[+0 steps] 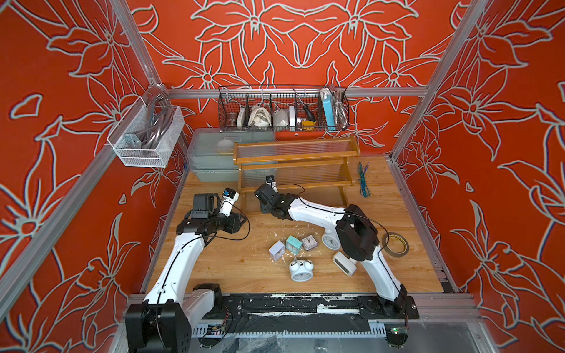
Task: Place the alarm clocks on the shelf by style
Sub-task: Place the alarm on the shelf.
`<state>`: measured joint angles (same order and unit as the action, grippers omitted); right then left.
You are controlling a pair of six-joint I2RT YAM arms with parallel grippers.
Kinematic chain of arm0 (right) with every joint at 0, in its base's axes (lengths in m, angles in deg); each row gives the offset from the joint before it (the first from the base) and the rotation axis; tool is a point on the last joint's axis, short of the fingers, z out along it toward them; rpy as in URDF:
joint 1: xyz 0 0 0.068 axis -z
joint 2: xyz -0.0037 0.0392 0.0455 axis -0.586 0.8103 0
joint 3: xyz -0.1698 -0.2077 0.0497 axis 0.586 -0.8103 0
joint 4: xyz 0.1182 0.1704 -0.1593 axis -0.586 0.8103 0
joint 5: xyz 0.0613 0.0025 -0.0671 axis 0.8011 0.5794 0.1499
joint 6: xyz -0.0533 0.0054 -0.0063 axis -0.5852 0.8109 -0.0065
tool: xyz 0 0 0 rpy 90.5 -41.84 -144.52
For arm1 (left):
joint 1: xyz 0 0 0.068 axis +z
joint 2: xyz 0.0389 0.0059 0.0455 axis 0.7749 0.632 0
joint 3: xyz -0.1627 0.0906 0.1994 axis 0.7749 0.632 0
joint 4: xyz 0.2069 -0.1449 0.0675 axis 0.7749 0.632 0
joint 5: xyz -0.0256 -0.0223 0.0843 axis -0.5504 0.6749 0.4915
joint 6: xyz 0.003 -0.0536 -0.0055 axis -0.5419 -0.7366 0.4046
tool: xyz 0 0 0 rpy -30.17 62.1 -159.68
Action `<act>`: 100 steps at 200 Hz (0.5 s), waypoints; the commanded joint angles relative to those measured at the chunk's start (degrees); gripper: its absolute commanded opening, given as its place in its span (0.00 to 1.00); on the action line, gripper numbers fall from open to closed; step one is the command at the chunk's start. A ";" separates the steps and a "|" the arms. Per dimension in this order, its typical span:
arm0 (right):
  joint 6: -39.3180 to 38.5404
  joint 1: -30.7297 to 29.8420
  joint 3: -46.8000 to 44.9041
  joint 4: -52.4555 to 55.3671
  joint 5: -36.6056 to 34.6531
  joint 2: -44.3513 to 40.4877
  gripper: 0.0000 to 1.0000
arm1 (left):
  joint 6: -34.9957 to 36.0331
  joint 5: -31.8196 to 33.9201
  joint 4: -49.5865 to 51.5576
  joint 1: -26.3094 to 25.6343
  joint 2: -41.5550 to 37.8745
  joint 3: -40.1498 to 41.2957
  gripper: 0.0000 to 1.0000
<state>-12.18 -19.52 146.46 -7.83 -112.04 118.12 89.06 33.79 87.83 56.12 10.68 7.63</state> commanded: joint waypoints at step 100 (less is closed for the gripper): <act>-3.88 0.55 -3.06 0.92 4.26 -6.00 0.90 | 0.91 -2.10 0.25 0.35 -0.53 0.80 0.56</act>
<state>-13.54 -19.04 145.96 -7.50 -109.85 117.42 89.17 33.15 87.85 56.10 10.68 7.69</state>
